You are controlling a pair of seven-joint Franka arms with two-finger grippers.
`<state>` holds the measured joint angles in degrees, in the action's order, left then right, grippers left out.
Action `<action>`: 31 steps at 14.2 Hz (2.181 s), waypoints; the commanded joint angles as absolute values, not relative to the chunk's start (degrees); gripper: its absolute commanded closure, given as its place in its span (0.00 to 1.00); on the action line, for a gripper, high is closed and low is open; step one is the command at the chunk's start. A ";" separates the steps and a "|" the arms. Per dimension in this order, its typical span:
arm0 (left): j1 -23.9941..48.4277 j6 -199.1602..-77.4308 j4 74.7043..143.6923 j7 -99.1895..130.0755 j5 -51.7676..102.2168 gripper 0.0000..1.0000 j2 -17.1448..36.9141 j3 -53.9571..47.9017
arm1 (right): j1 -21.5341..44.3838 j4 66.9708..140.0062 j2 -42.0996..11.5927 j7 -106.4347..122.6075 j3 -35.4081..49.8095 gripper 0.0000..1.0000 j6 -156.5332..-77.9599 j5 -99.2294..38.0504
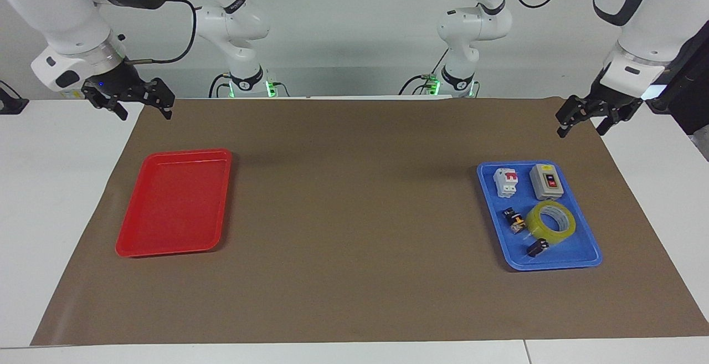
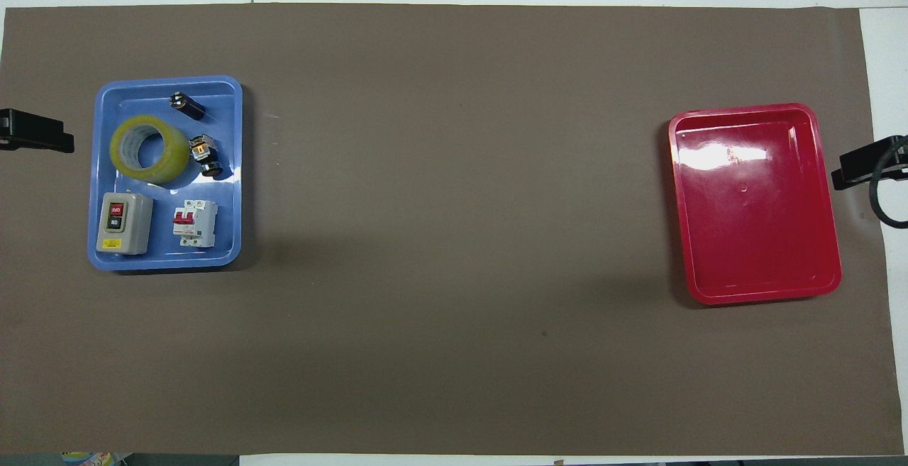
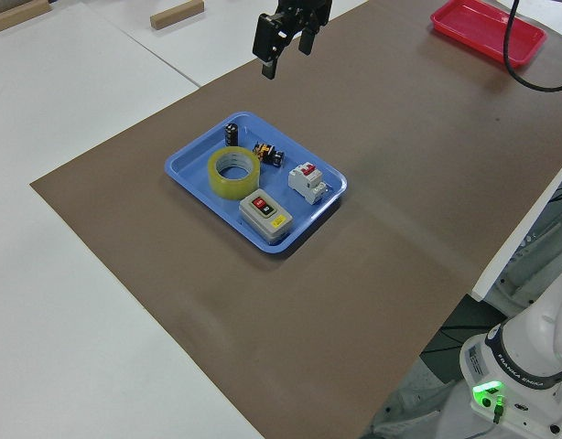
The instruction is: Place and move tape with both arms
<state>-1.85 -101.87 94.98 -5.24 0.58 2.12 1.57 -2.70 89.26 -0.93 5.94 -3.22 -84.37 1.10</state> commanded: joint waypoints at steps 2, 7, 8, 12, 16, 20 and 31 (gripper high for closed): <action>-5.00 -110.37 95.45 -8.17 1.76 0.00 10.26 1.41 | -3.43 90.26 -0.18 6.77 -2.72 0.00 -84.81 0.88; -6.23 -120.30 98.15 -8.78 1.76 0.00 17.22 1.41 | -3.43 90.26 -0.18 6.77 -2.72 0.00 -84.82 0.88; -6.41 -123.89 100.87 -8.88 1.76 0.00 17.23 1.41 | -3.43 90.26 -0.18 6.77 -2.72 0.00 -84.81 0.88; -6.94 -129.89 102.57 -8.79 1.76 0.00 21.17 1.41 | -3.43 90.26 -0.18 6.77 -2.72 0.00 -84.90 0.88; -7.29 -131.66 102.92 -8.09 1.76 0.05 23.29 1.41 | -3.51 90.26 -0.18 6.77 -2.72 0.00 -84.81 0.88; -7.21 -135.16 106.77 -8.09 1.85 0.08 23.29 1.41 | -3.43 90.26 -0.18 6.77 -2.72 0.00 -84.90 0.88; -7.21 -121.16 104.00 -8.17 1.76 1.00 15.92 1.32 | -3.43 90.26 -0.18 6.77 -2.72 0.00 -84.82 0.88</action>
